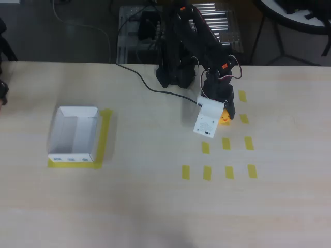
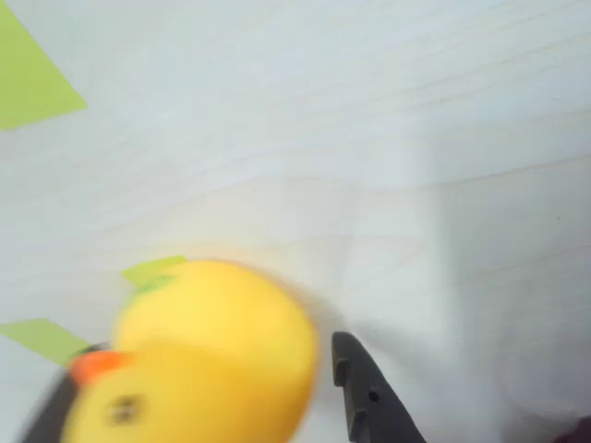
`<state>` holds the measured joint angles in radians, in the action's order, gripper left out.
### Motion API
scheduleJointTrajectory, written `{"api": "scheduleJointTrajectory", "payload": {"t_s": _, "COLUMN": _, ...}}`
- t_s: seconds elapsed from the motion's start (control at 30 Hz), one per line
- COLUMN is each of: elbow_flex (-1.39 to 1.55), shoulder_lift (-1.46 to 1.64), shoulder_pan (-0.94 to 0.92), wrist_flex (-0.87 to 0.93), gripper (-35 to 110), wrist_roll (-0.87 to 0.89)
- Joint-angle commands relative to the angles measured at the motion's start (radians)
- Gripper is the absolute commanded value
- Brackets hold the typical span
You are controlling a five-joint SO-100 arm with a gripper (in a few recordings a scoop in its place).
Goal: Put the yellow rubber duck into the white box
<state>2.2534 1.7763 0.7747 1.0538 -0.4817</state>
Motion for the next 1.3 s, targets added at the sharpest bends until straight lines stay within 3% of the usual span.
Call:
{"api": "scheduleJointTrajectory", "payload": {"t_s": 0.0, "elbow_flex": -0.002, "shoulder_lift": 0.008, "shoulder_pan": 0.026, "wrist_flex": -0.021, "gripper": 1, "wrist_roll": 0.026}}
{"api": "scheduleJointTrajectory", "payload": {"t_s": 0.3, "elbow_flex": -0.048, "shoulder_lift": 0.014, "shoulder_pan": 0.031, "wrist_flex": -0.02, "gripper": 0, "wrist_roll": 0.084}}
{"api": "scheduleJointTrajectory", "payload": {"t_s": 0.57, "elbow_flex": -0.334, "shoulder_lift": 0.187, "shoulder_pan": -0.1, "wrist_flex": 0.17, "gripper": 0, "wrist_roll": 0.206}}
{"api": "scheduleJointTrajectory", "payload": {"t_s": 0.83, "elbow_flex": -0.491, "shoulder_lift": 0.538, "shoulder_pan": -0.367, "wrist_flex": 0.239, "gripper": 0, "wrist_roll": 0.215}}
{"api": "scheduleJointTrajectory", "payload": {"t_s": 1.0, "elbow_flex": -0.468, "shoulder_lift": 0.721, "shoulder_pan": -0.664, "wrist_flex": 0.218, "gripper": 0, "wrist_roll": 0.192}}
{"api": "scheduleJointTrajectory", "payload": {"t_s": 1.27, "elbow_flex": -0.477, "shoulder_lift": 0.629, "shoulder_pan": -1.08, "wrist_flex": 0.083, "gripper": 0, "wrist_roll": 0.192}}
